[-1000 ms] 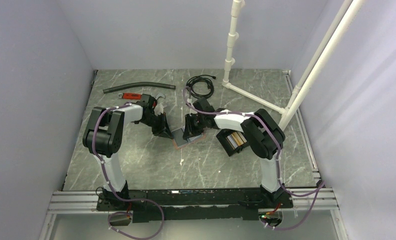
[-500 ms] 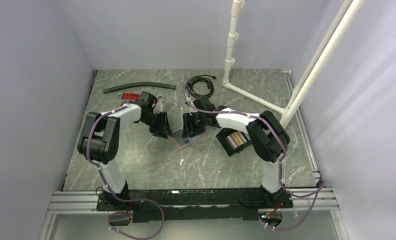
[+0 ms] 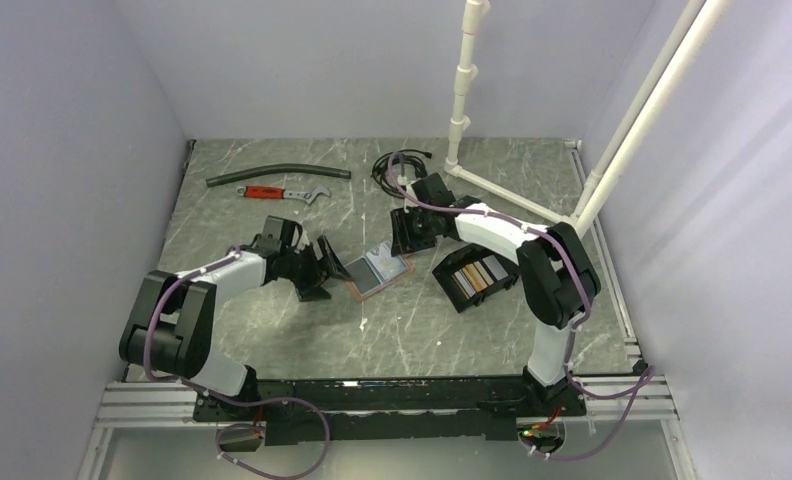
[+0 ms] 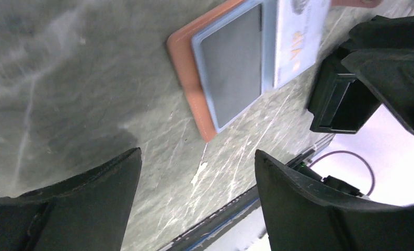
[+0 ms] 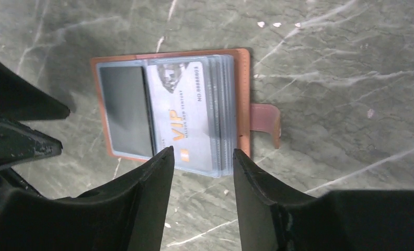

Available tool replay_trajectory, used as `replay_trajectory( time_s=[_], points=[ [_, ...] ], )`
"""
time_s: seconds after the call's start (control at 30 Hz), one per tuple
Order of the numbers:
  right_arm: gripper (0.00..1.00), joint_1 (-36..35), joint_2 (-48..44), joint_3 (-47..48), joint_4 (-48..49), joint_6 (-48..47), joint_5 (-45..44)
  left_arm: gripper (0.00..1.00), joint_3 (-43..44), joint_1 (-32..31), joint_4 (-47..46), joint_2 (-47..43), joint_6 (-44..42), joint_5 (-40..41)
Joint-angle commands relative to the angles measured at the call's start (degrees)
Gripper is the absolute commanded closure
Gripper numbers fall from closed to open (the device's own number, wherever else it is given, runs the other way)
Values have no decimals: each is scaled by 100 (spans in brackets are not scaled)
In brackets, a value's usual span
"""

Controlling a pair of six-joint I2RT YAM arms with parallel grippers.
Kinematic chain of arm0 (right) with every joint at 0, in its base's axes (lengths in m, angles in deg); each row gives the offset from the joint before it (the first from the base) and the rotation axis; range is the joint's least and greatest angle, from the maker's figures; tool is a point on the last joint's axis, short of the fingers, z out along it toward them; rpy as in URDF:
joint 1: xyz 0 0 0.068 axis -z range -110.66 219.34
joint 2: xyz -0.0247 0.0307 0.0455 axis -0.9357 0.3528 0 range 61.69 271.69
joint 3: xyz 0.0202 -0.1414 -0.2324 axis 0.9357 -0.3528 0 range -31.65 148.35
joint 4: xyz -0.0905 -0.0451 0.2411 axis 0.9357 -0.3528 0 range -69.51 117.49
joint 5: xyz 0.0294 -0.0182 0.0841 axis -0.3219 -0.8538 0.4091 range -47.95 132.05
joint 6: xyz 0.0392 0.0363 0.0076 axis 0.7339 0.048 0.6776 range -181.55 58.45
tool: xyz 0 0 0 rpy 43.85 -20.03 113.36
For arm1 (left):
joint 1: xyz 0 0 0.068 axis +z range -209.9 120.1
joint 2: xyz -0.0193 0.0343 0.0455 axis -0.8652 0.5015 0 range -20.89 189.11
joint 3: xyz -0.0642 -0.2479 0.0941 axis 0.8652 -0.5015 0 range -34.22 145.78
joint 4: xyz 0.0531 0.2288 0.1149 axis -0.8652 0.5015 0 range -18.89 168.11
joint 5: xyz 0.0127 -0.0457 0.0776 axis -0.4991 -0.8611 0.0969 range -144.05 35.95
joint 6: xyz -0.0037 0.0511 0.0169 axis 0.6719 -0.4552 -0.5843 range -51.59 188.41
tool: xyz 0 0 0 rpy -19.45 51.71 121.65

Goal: Put the credit cards into the card holder
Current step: Close the card holder at the center of the board.

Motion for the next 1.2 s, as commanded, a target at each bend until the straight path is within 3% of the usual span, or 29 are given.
replay_trajectory(
  time_s=[0.0, 0.2, 0.43, 0.6, 0.93, 1.17],
  points=[
    [54, 15, 198, -55, 163, -95, -114, 16, -429, -283, -1420, -215, 1404, 228],
    [62, 18, 337, -294, 418, 197, -3, 13, -423, -836, -1375, 110, 1811, 1106],
    [67, 1, 328, -552, 736, 495, 280, 12, -1055, -950, -3329, 532, 2202, 1108],
    [68, -104, 360, -666, 920, 716, 484, 13, -1424, -960, -4286, 189, 2333, 1118],
    [68, -477, 378, -910, 1706, 1472, 929, 12, -1114, -1170, -3154, -1240, 1753, 1684],
    [59, -479, 135, -1029, 1766, 1890, 887, 12, -944, -1205, -3652, -616, 1783, 1217]
  ],
)
